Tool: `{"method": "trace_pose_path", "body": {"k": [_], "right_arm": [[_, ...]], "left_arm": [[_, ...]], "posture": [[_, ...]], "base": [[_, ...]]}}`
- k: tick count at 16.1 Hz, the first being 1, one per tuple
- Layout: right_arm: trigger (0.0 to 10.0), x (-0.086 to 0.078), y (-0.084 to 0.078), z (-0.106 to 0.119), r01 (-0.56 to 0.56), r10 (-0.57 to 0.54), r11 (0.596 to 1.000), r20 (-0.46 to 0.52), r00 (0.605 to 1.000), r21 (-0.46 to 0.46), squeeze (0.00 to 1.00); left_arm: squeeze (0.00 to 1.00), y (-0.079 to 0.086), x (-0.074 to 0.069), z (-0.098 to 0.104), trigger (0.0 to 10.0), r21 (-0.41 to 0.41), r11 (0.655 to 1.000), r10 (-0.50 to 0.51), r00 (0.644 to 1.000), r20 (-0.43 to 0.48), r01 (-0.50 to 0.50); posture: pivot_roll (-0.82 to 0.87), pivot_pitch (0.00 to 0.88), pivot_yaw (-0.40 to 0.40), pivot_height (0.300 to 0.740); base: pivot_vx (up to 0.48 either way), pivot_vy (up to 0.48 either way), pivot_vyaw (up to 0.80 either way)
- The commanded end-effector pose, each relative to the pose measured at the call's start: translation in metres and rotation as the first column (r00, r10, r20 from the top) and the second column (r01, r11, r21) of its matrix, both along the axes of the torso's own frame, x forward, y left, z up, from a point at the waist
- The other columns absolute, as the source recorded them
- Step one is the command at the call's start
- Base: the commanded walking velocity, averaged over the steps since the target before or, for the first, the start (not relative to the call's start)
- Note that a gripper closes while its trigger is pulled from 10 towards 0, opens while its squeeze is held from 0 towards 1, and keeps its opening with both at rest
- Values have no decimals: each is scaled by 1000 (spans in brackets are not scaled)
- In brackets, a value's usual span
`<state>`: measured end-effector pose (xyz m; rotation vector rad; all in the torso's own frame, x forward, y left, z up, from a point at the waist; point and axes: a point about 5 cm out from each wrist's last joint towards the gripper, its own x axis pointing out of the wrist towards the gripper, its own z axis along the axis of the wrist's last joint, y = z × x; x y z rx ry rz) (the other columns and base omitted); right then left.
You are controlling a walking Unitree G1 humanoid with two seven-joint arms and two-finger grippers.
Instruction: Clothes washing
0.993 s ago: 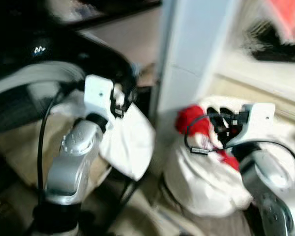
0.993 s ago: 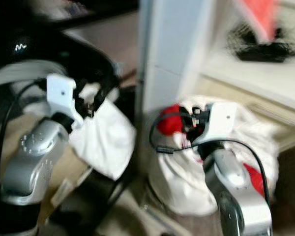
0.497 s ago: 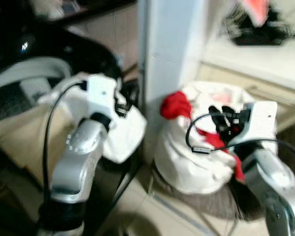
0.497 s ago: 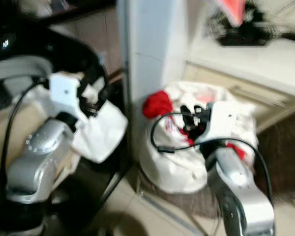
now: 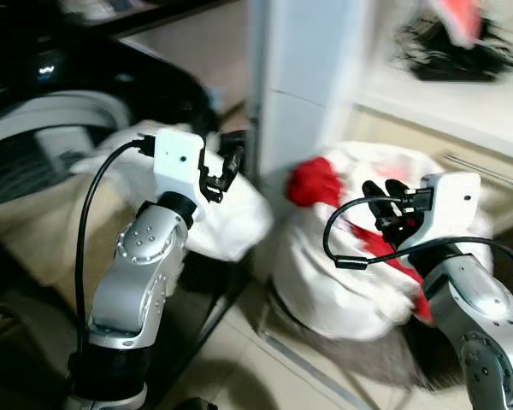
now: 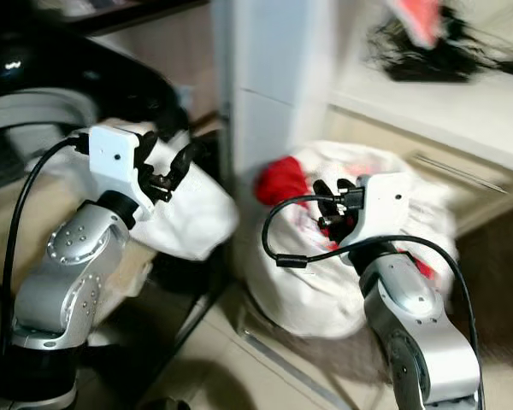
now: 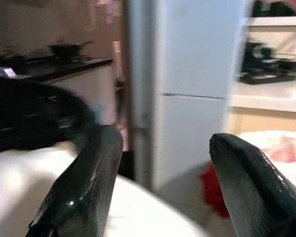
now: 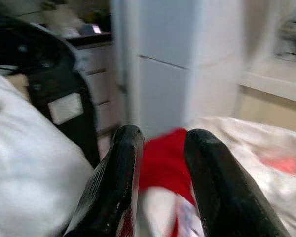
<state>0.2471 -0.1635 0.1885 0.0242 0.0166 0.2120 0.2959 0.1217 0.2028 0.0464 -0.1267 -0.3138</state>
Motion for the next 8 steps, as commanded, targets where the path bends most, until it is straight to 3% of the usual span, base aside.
{"method": "trace_pose_path", "body": {"k": [1,2,8], "right_arm": [[10000,2,-1,1,0,0,1000,6,1000,-8,0],[10000,2,-1,1,1,-1,1000,6,1000,-9,0],[10000,2,-4,0,25,-25,999,0,1000,23,0]], "left_arm": [[0,0,0,3,10000,-3,1000,8,1000,16,-8],[0,0,0,3,10000,-3,1000,8,1000,16,-8],[0,0,0,4,10000,-6,1000,5,1000,15,-5]], "posture": [[-95,27,-13,740],[-95,27,-13,740],[-96,27,-8,740]], "base": [[379,0,606],[379,0,606],[379,0,0]]}}
